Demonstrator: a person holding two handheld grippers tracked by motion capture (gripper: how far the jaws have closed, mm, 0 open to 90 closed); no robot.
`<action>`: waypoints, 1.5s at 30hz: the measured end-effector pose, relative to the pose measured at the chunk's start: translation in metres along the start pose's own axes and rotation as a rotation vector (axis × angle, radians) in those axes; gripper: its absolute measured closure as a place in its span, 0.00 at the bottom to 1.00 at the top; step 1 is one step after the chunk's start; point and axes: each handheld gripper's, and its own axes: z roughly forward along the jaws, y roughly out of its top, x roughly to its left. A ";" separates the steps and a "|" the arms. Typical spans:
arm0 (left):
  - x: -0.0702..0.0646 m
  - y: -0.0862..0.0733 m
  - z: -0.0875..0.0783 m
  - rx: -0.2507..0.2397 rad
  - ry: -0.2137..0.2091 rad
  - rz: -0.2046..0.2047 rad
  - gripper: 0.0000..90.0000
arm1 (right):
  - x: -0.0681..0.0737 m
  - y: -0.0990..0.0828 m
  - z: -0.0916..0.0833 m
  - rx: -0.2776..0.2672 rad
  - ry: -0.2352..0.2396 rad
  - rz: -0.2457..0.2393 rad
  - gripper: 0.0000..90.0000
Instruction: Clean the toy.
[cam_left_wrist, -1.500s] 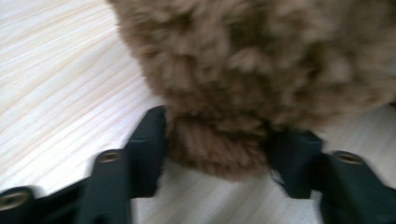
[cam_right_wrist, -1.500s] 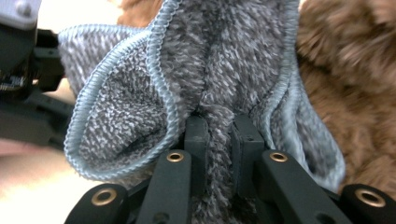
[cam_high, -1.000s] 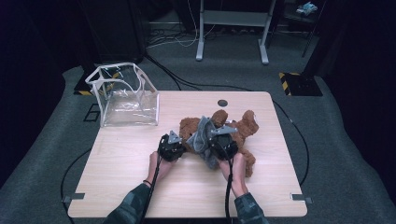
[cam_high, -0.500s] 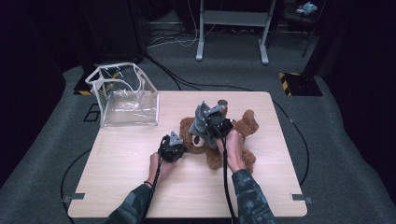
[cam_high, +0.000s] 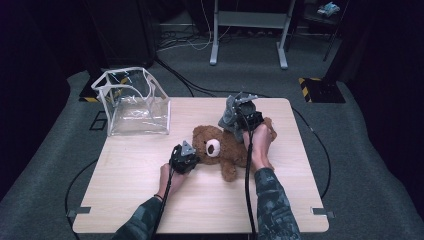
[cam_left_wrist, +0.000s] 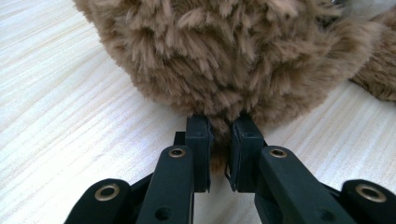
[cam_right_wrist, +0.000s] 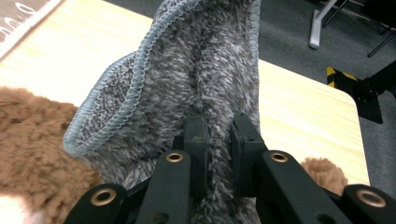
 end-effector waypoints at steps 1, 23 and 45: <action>0.000 0.000 0.000 0.005 -0.003 0.000 0.89 | 0.000 -0.001 -0.002 -0.012 0.013 0.000 0.88; 0.000 0.000 -0.001 -0.010 0.003 -0.003 0.89 | 0.019 -0.006 0.025 0.069 0.108 -0.011 0.89; -0.001 0.000 -0.001 -0.001 0.008 0.007 0.89 | -0.051 -0.029 -0.008 0.074 -0.101 0.101 0.89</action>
